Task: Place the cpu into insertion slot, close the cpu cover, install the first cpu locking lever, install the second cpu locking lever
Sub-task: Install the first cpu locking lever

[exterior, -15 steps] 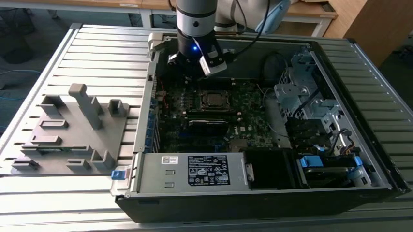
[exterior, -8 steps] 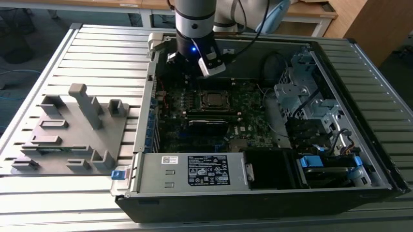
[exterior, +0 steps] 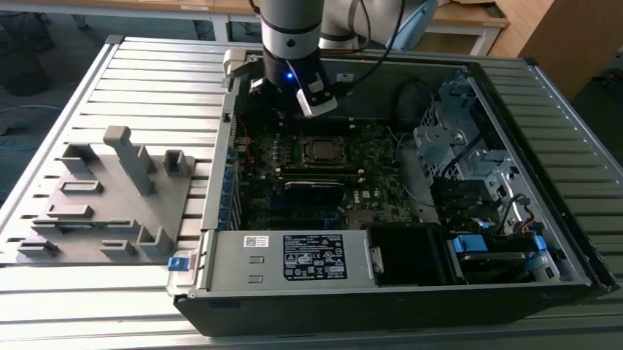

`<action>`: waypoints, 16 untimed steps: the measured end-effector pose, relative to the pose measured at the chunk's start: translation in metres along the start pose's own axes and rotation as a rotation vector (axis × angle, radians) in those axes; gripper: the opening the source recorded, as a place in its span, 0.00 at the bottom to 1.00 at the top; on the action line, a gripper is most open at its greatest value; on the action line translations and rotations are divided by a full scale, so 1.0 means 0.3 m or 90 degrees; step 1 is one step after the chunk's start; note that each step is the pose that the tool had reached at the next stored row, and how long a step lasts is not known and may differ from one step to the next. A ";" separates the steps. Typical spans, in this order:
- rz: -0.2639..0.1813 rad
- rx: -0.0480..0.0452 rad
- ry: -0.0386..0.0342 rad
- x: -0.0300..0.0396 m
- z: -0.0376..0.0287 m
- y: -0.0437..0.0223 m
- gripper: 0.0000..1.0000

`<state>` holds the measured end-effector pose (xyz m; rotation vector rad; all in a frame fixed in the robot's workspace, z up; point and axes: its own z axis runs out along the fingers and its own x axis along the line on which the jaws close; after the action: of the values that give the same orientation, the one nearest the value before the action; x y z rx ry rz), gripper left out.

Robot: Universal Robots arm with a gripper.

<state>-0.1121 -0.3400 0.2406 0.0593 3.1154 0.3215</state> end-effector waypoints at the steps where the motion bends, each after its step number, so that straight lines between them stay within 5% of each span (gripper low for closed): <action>1: 0.000 -0.0038 0.0002 0.001 0.000 0.000 0.10; 6: 0.000 -0.0269 0.0010 0.002 -0.001 -0.002 0.10; 16: 0.000 -0.0278 0.0011 -0.012 0.000 -0.002 0.10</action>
<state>-0.1086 -0.3406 0.2406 0.0597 3.1085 0.3895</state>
